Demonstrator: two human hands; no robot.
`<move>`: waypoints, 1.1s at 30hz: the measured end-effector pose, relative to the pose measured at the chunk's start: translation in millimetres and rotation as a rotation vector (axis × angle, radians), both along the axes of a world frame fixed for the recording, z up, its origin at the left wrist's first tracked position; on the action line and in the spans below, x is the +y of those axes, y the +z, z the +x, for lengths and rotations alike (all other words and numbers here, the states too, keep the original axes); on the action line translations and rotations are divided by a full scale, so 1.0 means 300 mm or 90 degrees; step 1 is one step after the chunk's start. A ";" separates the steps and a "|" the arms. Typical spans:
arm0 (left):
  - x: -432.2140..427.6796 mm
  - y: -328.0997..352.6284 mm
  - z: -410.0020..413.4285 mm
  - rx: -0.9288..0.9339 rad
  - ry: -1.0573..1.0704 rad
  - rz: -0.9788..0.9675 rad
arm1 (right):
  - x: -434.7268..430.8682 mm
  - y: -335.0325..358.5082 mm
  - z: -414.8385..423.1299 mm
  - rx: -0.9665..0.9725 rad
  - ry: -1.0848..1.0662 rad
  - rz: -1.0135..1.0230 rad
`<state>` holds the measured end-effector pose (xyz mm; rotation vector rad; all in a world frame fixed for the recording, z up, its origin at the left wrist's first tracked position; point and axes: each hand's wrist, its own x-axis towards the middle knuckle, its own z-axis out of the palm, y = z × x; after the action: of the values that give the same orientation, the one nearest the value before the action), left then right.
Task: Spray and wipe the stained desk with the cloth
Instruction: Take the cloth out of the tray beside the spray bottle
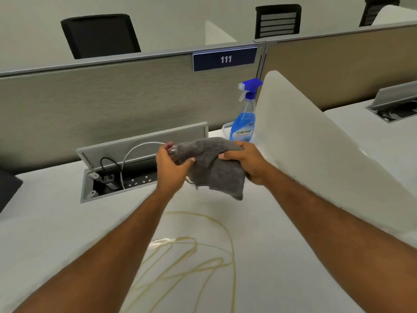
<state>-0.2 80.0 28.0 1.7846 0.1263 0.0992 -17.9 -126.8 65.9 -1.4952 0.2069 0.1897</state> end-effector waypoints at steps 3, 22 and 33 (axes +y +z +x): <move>-0.011 0.020 -0.116 -0.046 0.015 -0.028 | 0.131 0.021 -0.084 -0.003 -0.003 0.027; 0.290 0.023 -0.499 0.252 -0.114 -0.732 | 0.424 0.010 -0.435 -0.208 0.092 -0.188; 0.323 -0.053 -0.480 0.344 -0.012 -0.803 | 0.299 -0.193 -0.431 0.279 0.078 0.321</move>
<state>-144.3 176.8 12.1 0.5110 0.4447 -0.4064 -147.3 -37.2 8.1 -0.9497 0.3878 0.6239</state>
